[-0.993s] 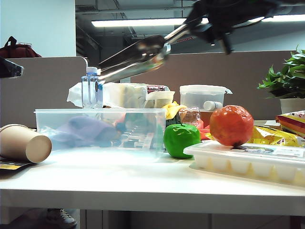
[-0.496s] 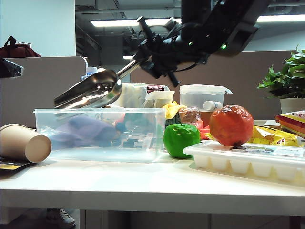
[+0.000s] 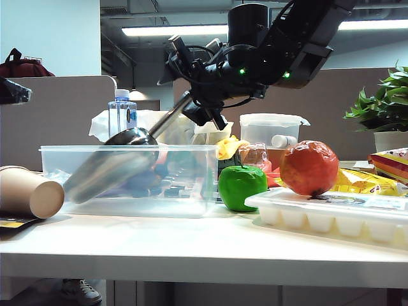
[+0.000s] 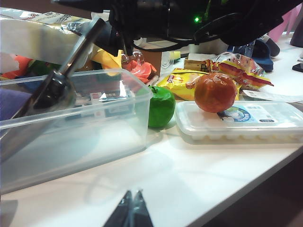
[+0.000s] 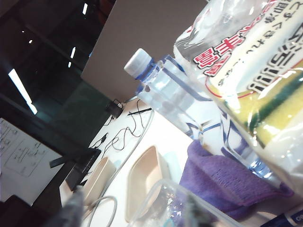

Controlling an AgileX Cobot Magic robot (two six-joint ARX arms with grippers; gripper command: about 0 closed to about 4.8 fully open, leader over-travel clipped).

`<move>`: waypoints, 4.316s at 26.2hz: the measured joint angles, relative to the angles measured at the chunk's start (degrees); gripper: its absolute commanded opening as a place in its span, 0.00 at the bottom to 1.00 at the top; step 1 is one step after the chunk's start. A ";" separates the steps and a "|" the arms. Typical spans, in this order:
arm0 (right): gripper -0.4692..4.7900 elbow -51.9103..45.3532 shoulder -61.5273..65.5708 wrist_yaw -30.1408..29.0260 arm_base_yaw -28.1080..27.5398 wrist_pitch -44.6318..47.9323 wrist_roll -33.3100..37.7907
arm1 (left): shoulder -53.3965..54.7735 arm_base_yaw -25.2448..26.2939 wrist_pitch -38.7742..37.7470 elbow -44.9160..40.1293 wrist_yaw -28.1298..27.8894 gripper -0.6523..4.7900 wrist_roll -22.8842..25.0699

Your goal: Pick up the metal ice scoop from the table and place it inside the transparent plastic box.

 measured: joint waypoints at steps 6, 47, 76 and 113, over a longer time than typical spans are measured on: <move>0.57 -0.02 -5.09 -1.57 -3.72 -1.64 -0.02 | 0.02 0.00 0.00 0.00 0.00 0.11 -0.02; 0.08 -58.77 -115.65 10.32 -8.63 -60.39 -35.63 | 0.00 30.91 0.00 0.00 -0.11 0.11 0.00; 0.08 -61.02 -118.14 13.81 -8.70 -51.04 -35.36 | 0.00 34.86 -0.07 0.00 -0.11 0.11 -0.02; 0.08 -68.06 -118.71 13.62 -23.89 -48.39 -44.76 | 0.00 33.66 -0.07 0.00 -0.04 0.11 -0.02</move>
